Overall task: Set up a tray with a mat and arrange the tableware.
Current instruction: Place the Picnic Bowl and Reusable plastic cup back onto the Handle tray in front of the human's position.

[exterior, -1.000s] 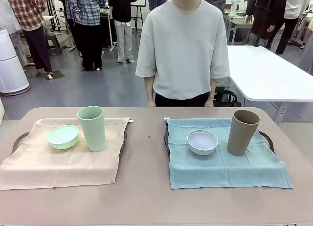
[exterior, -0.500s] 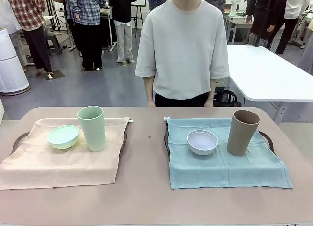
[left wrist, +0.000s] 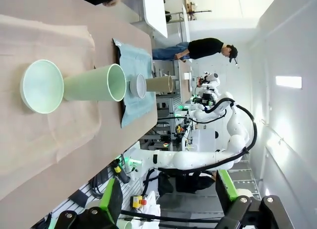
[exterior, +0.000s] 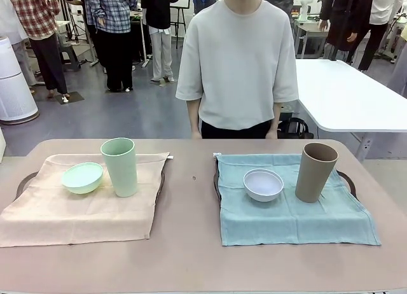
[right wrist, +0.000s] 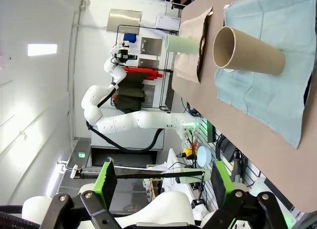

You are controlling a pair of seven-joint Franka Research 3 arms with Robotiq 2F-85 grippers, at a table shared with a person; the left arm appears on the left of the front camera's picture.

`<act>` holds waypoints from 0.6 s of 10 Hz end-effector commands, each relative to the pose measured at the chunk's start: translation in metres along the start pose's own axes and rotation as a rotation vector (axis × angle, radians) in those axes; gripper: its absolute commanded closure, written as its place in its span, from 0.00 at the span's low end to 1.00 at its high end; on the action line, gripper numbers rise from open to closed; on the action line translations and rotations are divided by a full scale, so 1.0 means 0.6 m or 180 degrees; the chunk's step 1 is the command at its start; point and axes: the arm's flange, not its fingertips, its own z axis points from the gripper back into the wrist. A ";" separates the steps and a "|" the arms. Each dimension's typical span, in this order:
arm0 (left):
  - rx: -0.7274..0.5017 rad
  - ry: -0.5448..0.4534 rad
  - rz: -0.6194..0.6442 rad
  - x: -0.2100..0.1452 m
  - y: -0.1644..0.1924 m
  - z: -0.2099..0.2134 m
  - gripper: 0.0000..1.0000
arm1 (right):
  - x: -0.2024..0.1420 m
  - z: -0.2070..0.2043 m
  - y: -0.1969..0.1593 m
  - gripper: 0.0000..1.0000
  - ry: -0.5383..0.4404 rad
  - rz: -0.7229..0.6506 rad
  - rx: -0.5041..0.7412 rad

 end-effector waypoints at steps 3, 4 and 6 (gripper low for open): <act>-0.0043 -0.0005 -0.0016 -0.006 0.000 0.001 0.00 | -0.002 0.000 -0.008 0.00 0.0012 0.0055 0.0006; -0.0043 -0.0005 -0.0016 -0.006 0.000 0.001 0.00 | -0.002 0.000 -0.008 0.00 0.0012 0.0055 0.0006; -0.0043 -0.0005 -0.0016 -0.006 0.000 0.001 0.00 | -0.002 0.000 -0.008 0.00 0.0012 0.0055 0.0006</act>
